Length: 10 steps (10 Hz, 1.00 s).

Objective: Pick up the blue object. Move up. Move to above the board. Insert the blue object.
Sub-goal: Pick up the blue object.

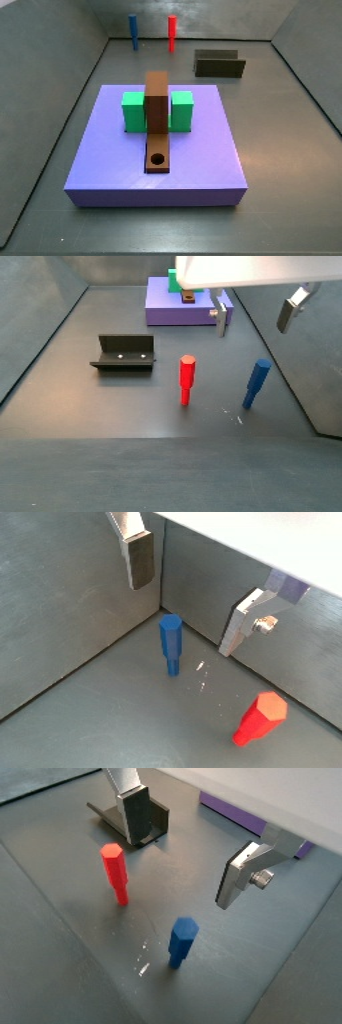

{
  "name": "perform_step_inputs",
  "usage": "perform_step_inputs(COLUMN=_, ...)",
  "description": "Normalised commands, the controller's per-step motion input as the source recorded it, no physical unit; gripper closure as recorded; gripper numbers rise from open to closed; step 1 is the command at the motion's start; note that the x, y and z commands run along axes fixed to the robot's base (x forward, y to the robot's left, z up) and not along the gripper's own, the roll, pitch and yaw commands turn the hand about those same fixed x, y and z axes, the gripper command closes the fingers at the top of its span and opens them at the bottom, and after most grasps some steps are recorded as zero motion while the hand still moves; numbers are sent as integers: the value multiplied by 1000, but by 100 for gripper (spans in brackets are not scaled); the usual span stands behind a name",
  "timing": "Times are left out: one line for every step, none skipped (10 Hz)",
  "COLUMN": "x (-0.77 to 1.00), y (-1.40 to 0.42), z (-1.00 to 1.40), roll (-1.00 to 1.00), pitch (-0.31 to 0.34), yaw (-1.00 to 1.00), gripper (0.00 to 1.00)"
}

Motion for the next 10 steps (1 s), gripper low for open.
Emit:
perform_step_inputs(x=-151, y=46, z=-94, roll=7, pitch=-51, yaw=11, gripper=0)
perform_step_inputs(x=-131, y=0, z=-126, roll=23, pitch=-56, yaw=26, gripper=0)
perform_step_inputs(x=-163, y=0, z=-214, roll=56, pitch=-77, yaw=29, gripper=0)
perform_step_inputs(x=-191, y=0, z=-240, roll=56, pitch=-87, yaw=17, gripper=0)
perform_step_inputs(x=-194, y=31, z=-271, roll=50, pitch=-99, yaw=11, gripper=0)
perform_step_inputs(x=-214, y=83, z=-297, roll=29, pitch=-121, yaw=0, gripper=0)
perform_step_inputs(x=-206, y=157, z=-240, roll=29, pitch=-116, yaw=0, gripper=0)
perform_step_inputs(x=-137, y=189, z=-163, roll=11, pitch=-100, yaw=0, gripper=0)
perform_step_inputs(x=-23, y=166, z=-80, roll=0, pitch=-76, yaw=0, gripper=0)
perform_step_inputs(x=0, y=86, z=-23, roll=0, pitch=-54, yaw=0, gripper=0)
